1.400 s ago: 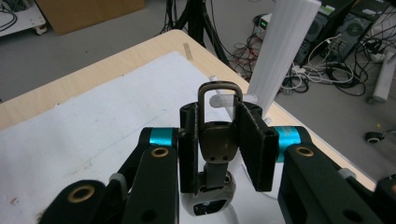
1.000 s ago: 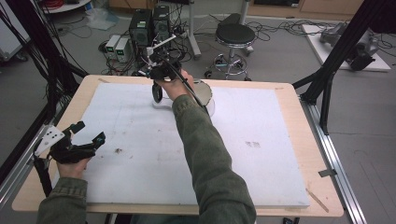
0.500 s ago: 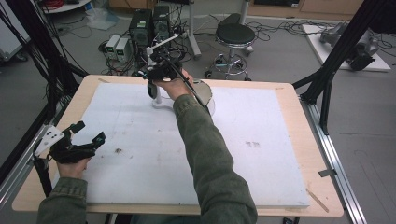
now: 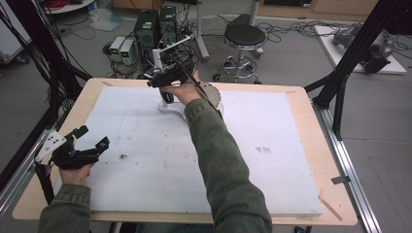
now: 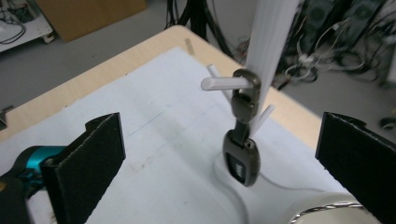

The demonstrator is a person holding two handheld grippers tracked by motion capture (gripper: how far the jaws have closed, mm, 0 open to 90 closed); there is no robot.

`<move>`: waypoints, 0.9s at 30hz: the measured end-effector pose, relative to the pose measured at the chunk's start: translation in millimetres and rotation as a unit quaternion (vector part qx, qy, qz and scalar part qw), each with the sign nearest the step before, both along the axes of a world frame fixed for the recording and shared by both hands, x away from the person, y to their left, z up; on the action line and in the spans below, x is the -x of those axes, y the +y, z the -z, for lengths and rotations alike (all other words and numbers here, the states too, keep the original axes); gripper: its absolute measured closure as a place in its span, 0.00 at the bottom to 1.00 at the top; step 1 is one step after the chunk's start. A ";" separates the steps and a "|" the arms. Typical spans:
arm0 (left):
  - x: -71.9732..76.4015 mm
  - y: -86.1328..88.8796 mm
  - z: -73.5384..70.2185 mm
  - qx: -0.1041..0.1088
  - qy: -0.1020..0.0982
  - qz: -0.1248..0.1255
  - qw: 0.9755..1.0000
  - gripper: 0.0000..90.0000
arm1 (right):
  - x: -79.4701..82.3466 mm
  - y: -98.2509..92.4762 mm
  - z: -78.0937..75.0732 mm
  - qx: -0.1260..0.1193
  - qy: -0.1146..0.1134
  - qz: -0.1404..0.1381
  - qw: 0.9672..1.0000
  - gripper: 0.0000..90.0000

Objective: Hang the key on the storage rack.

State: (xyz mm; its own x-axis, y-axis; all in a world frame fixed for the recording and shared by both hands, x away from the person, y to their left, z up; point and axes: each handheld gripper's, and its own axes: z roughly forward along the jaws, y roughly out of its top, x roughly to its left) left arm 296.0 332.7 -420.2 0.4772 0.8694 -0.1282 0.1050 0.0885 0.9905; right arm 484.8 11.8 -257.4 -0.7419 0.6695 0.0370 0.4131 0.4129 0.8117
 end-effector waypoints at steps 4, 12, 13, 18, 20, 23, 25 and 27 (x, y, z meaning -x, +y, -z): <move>-0.1 0.1 0.0 0.000 -0.001 -0.001 1.000 0.02 | 4.4 -8.3 -4.8 -0.008 -0.001 -0.003 1.000 0.01; 1.8 -2.8 -0.7 -0.006 -0.001 0.006 1.000 0.02 | 21.5 -26.7 -16.3 -0.021 -0.022 0.005 1.000 0.01; 2.0 -3.8 -0.7 -0.009 -0.001 0.008 1.000 0.02 | 24.1 -30.5 -17.0 -0.022 -0.026 0.009 0.999 0.01; 2.7 -5.6 -0.8 -0.015 0.000 0.010 1.000 0.02 | 34.4 -53.6 -16.3 -0.034 -0.027 0.020 0.999 0.01; 2.6 -5.4 -0.8 -0.014 0.000 0.008 1.000 0.02 | 38.3 -63.5 -15.7 -0.039 -0.022 0.017 0.999 0.01; 2.8 -4.4 -1.1 -0.014 0.003 0.008 1.000 0.02 | 47.5 -76.4 -14.7 -0.041 -0.022 0.022 0.999 0.01; 3.2 -4.5 -1.4 -0.015 0.003 0.008 1.000 0.02 | 53.3 -86.8 -13.6 -0.044 -0.024 0.024 0.998 0.01; 3.5 -5.2 -1.4 -0.016 0.003 0.007 1.000 0.02 | 57.8 -95.5 -12.0 -0.048 -0.027 0.027 0.998 0.01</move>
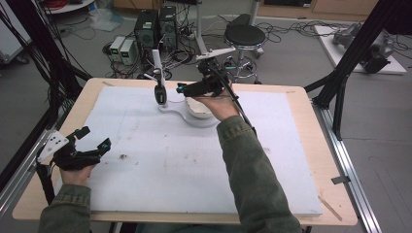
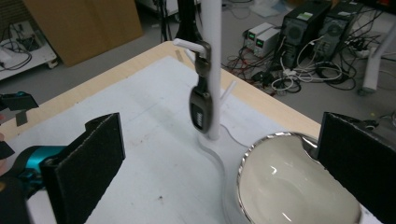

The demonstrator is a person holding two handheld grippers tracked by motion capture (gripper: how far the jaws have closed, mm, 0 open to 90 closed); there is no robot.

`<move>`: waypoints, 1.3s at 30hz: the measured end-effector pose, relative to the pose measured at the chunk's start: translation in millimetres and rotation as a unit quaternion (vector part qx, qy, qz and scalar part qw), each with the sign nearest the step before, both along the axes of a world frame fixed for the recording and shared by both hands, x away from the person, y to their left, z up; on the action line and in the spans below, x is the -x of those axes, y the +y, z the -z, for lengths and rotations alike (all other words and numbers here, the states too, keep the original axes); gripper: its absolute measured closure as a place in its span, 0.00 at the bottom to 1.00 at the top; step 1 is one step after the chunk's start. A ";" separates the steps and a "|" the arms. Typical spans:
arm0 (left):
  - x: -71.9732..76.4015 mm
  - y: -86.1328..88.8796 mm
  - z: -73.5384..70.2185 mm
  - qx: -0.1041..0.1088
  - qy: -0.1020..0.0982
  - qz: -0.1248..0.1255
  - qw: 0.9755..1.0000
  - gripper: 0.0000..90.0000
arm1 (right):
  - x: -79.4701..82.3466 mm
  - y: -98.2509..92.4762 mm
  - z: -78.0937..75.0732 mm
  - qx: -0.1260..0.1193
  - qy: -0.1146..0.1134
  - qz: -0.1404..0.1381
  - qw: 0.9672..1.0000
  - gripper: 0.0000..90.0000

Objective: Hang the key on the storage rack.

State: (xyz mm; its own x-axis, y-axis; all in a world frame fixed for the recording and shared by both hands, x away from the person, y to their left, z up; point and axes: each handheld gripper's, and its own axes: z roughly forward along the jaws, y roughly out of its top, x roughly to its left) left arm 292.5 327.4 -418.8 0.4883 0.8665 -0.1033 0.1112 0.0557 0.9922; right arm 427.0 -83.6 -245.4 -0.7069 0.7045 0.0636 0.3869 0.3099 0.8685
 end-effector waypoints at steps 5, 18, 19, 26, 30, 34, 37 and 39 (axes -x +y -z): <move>0.4 -1.8 0.2 -0.006 0.003 0.002 1.000 0.02 | 9.5 -26.7 7.4 -0.018 0.000 0.010 1.000 0.01; 0.1 -4.5 1.1 -0.006 0.006 0.001 1.000 0.02 | 27.8 -77.2 29.8 -0.037 -0.002 0.036 0.999 0.01; 0.0 -4.4 1.2 -0.006 0.006 0.001 1.000 0.02 | 28.6 -79.7 32.6 -0.036 -0.001 0.036 0.999 0.01; -0.9 -4.6 1.6 -0.006 0.007 0.001 1.000 0.02 | 36.6 -97.6 49.4 -0.039 0.003 0.048 0.998 0.01; -1.0 -4.8 1.8 -0.004 0.008 0.000 1.000 0.02 | 43.4 -109.3 55.8 -0.046 0.003 0.054 0.998 0.01; -0.4 -4.6 2.0 -0.005 0.008 -0.003 1.000 0.02 | 51.5 -125.5 67.4 -0.057 0.003 0.061 0.997 0.01; 0.2 -5.3 1.9 -0.005 0.005 0.000 1.000 0.02 | 57.1 -136.9 75.0 -0.066 0.003 0.067 0.996 0.01; 0.8 -6.4 1.7 -0.009 0.002 0.001 1.000 0.02 | 61.2 -144.5 79.5 -0.070 0.000 0.074 0.995 0.01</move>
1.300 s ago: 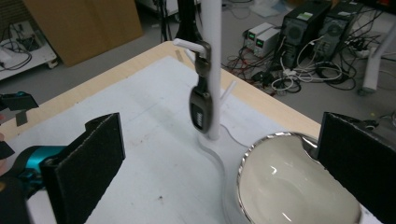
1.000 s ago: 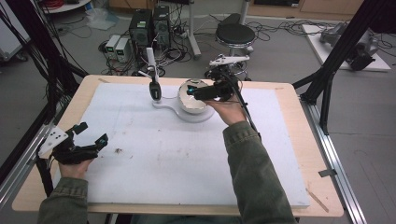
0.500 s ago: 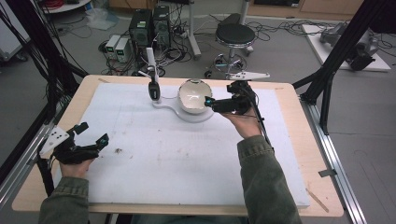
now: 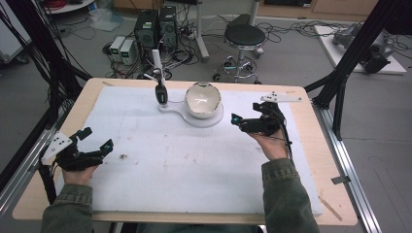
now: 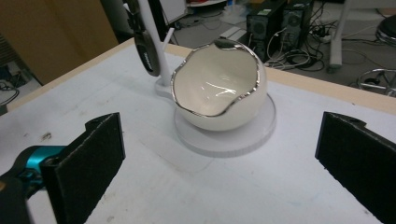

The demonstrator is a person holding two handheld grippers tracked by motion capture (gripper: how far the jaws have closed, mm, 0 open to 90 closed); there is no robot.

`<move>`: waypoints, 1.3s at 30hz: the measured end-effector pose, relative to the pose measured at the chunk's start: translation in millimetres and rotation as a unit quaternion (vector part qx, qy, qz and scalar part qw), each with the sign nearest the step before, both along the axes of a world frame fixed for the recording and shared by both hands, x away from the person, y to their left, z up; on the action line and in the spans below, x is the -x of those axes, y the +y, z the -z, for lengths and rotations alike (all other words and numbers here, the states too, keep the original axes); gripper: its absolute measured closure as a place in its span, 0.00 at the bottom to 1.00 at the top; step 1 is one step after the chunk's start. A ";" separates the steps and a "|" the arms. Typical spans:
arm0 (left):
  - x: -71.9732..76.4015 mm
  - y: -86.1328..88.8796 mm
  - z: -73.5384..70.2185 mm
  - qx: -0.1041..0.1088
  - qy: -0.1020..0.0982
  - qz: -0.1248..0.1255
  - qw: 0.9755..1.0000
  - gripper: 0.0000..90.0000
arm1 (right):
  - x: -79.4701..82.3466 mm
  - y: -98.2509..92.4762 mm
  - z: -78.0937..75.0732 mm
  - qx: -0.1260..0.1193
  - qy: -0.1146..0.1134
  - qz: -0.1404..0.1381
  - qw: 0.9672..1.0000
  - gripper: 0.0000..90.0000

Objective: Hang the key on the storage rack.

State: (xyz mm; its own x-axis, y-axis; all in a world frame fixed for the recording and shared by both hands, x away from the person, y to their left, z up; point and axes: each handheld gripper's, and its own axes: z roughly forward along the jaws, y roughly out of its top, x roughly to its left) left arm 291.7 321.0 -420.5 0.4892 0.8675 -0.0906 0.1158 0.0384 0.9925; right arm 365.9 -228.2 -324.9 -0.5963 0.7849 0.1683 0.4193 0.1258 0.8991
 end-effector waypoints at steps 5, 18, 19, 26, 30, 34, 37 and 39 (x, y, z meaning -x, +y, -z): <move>0.3 -1.8 0.7 -0.003 0.002 0.002 1.000 0.02 | 9.4 -15.8 7.9 -0.017 -0.013 0.017 1.000 0.01; 2.7 -4.5 2.9 -0.002 0.008 0.001 1.000 0.02 | 34.8 -37.2 21.1 0.002 -0.066 0.031 0.997 0.01; 3.0 -4.2 2.8 -0.003 0.009 0.001 1.000 0.02 | 38.0 -39.0 22.0 0.004 -0.074 0.036 0.997 0.01; 4.5 -0.4 3.2 0.004 0.008 -0.004 1.000 0.02 | 55.7 -54.1 30.0 0.003 -0.083 0.056 0.995 0.01; 3.7 -1.2 3.8 0.006 0.011 -0.001 1.000 0.02 | 65.5 -66.3 37.1 -0.007 -0.093 0.076 0.993 0.01; 4.2 -2.0 3.8 0.002 0.013 0.000 1.000 0.02 | 70.0 -79.1 48.1 -0.015 -0.095 0.091 0.991 0.01; 5.1 -2.9 4.0 -0.001 0.015 0.001 1.000 0.02 | 71.9 -86.4 57.4 -0.016 -0.095 0.099 0.990 0.01; 5.3 -2.9 4.2 0.000 0.017 0.003 1.000 0.02 | 73.8 -90.3 63.4 -0.014 -0.099 0.101 0.990 0.01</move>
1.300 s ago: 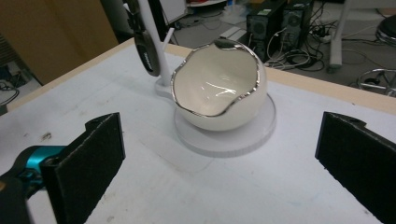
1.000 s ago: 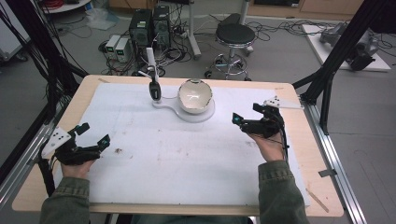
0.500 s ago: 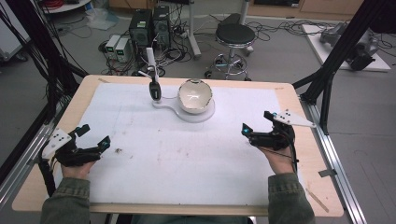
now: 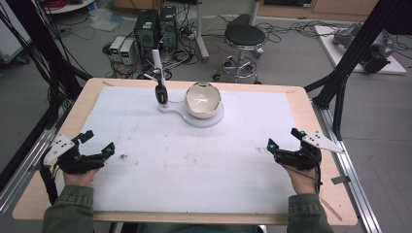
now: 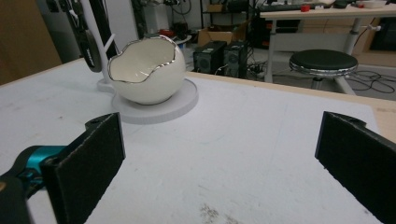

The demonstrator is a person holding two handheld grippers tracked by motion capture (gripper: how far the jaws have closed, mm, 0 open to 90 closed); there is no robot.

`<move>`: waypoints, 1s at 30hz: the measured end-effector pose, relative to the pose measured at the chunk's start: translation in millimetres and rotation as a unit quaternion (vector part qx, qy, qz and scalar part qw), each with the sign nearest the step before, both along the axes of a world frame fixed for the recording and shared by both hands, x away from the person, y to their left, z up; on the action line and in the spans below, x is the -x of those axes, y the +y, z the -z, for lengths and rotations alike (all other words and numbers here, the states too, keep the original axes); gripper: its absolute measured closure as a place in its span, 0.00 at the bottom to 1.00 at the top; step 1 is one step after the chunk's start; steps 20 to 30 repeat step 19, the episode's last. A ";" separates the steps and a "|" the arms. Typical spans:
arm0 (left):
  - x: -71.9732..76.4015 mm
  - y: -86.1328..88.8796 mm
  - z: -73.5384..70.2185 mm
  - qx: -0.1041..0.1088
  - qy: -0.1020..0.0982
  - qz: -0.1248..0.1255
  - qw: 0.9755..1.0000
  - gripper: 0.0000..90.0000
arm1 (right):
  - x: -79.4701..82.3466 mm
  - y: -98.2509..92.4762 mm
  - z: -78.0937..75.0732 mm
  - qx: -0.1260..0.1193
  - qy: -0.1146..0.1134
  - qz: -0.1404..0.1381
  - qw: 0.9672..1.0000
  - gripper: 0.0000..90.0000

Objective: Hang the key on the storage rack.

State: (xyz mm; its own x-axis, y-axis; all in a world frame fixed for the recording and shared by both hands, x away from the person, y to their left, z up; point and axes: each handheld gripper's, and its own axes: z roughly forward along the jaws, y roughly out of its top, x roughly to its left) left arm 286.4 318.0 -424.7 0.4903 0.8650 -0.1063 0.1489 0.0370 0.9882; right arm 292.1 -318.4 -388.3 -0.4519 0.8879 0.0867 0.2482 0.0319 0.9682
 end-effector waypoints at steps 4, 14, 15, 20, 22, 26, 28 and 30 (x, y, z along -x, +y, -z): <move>0.0 2.0 0.6 0.004 0.002 0.000 1.000 0.02 | 3.1 -6.8 9.8 0.007 -0.006 -0.003 1.000 0.01; 1.4 2.9 0.8 0.004 0.002 0.000 1.000 0.02 | 16.8 -18.6 30.1 0.033 -0.014 0.023 0.999 0.01; 1.1 2.9 1.0 0.005 0.003 0.002 1.000 0.02 | 18.0 -19.7 32.0 0.034 -0.013 0.026 0.999 0.01; 0.4 2.9 1.2 0.004 0.004 0.001 1.000 0.02 | 19.7 -23.9 32.3 0.023 -0.015 0.027 0.999 0.01; 0.4 2.9 1.2 0.004 0.004 0.001 1.000 0.02 | 19.7 -23.9 32.3 0.023 -0.015 0.027 0.999 0.01; 0.4 2.9 1.2 0.004 0.004 0.001 1.000 0.02 | 19.7 -23.9 32.3 0.023 -0.015 0.027 0.999 0.01; 0.4 2.9 1.2 0.004 0.004 0.001 1.000 0.02 | 19.7 -23.9 32.3 0.023 -0.015 0.027 0.999 0.01; 0.4 2.9 1.2 0.004 0.004 0.001 1.000 0.02 | 19.7 -23.9 32.3 0.023 -0.015 0.027 0.999 0.01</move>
